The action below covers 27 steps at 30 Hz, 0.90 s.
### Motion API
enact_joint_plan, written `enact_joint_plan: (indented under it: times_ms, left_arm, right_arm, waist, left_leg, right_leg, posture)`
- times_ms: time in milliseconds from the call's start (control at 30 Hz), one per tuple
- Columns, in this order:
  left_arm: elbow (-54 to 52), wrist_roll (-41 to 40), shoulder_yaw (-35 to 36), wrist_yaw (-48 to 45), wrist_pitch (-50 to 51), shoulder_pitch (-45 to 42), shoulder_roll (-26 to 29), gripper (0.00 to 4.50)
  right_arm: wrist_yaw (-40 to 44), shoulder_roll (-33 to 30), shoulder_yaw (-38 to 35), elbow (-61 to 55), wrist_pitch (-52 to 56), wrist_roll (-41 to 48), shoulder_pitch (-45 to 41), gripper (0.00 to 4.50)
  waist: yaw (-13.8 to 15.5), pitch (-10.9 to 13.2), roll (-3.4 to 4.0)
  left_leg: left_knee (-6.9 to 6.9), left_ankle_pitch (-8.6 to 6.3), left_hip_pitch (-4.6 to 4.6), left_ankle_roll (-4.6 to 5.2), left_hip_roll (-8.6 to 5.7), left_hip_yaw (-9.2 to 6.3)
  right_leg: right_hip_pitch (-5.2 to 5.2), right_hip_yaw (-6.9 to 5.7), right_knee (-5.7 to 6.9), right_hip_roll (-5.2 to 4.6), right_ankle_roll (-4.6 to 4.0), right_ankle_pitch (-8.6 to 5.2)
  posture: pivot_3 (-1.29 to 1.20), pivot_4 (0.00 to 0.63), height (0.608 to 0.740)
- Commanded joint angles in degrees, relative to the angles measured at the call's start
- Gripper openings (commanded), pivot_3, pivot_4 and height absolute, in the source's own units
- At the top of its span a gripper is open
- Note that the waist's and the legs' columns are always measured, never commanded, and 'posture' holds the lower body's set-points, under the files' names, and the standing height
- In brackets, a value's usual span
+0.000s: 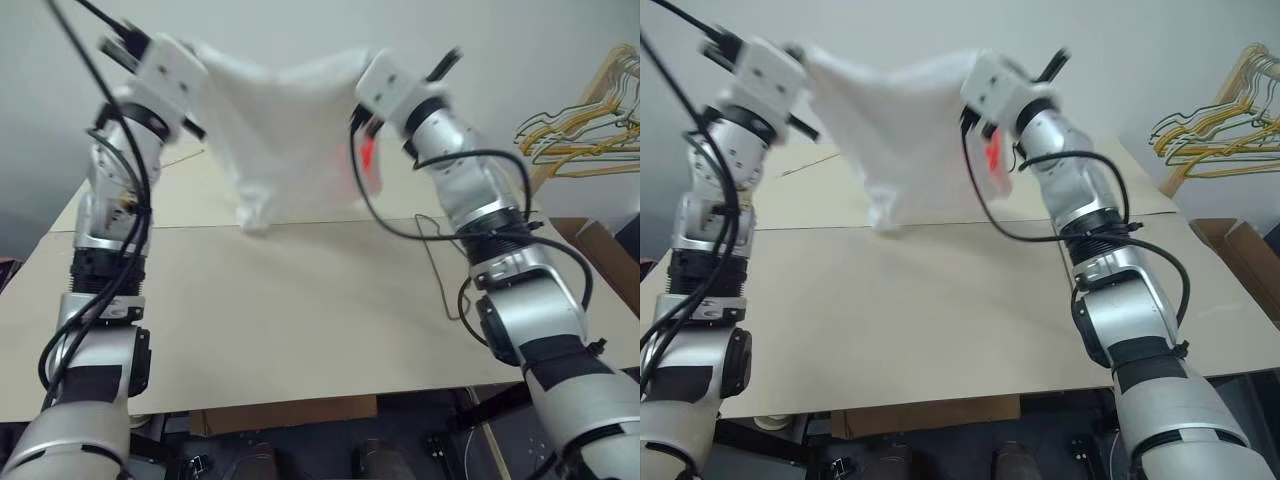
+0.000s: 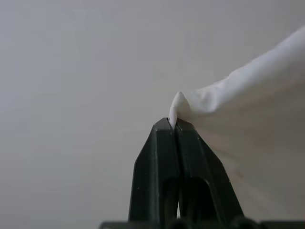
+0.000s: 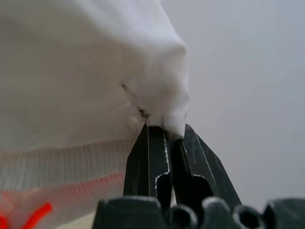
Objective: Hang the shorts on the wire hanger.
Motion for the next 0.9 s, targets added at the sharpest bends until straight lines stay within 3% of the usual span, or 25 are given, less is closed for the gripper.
enact_joint_plan:
  times_ms: [33, 167, 333, 467, 633, 900]
  left_arm:
    - [-7.5, -0.9, 3.2, -0.2, -4.1, 3.3, 3.3, 0.01]
    - [-13.9, -3.0, 4.9, -6.7, -6.6, 13.1, 8.2, 0.01]
    - [-24.8, -16.4, 5.5, -28.7, -5.9, 32.9, 16.2, 0.01]
    - [-31.0, -13.8, 4.4, -35.1, 0.9, 45.8, 22.0, 0.01]
    - [-38.0, -16.5, 7.0, -44.4, 6.2, 57.2, 27.5, 0.01]
    - [-48.5, -17.2, 13.6, -58.2, 17.3, 73.4, 35.5, 0.01]
  right_arm:
    - [1.5, -1.0, -0.4, -6.3, -5.1, 0.7, 4.0, 0.00]
    - [9.4, -2.8, 3.3, -12.4, -7.0, -0.5, 13.6, 0.00]
    - [16.9, -5.9, 8.9, -17.0, -11.8, -2.8, 24.2, 0.00]
    - [23.0, -8.7, 12.4, -17.7, -16.8, -4.0, 28.6, 0.00]
    - [40.9, -15.1, 14.3, -24.8, -20.0, 2.7, 33.1, 0.00]
    - [55.8, -20.7, 13.7, -37.0, -17.6, 9.8, 38.5, 0.00]
  waist:
    - [-0.7, 0.0, 0.00]
    - [-1.9, -0.1, 0.00]
    - [-2.7, 0.0, 0.02]
    - [-2.9, 0.0, 0.03]
    - [-2.1, 0.0, 0.03]
    - [-1.4, 0.0, 0.02]
  left_leg:
    - [-0.03, -0.03, -0.03, 0.01, 0.00, 0.01]
    - [0.05, -0.13, 0.00, 0.09, -0.05, 0.03]
    - [0.20, -0.41, 0.13, 0.65, -0.05, 0.01]
    - [0.20, -0.36, 0.75, 0.72, -0.03, 0.10]
    - [0.20, -0.28, 1.39, 0.78, 0.08, 0.09]
    - [0.08, -0.32, 1.48, 0.72, 0.13, 0.14]
  right_leg:
    - [0.00, 0.00, -0.10, 0.00, 0.03, -0.02]
    - [0.13, 0.00, -0.14, -0.05, 0.13, -0.08]
    - [0.13, -0.01, 0.02, -0.08, 0.09, -0.06]
    - [0.42, 0.10, 0.33, -0.08, -0.07, -0.11]
    - [1.07, 0.03, 0.25, -0.02, -0.08, -0.25]
    - [1.05, 0.03, 0.28, 0.00, -0.23, -0.41]
  posture:
    - [0.01, 0.000, 0.740]
    - [0.02, 0.000, 0.740]
    - [0.04, 0.000, 0.740]
    - [0.06, 0.000, 0.740]
    - [0.05, 0.000, 0.740]
    - [0.03, 0.000, 0.740]
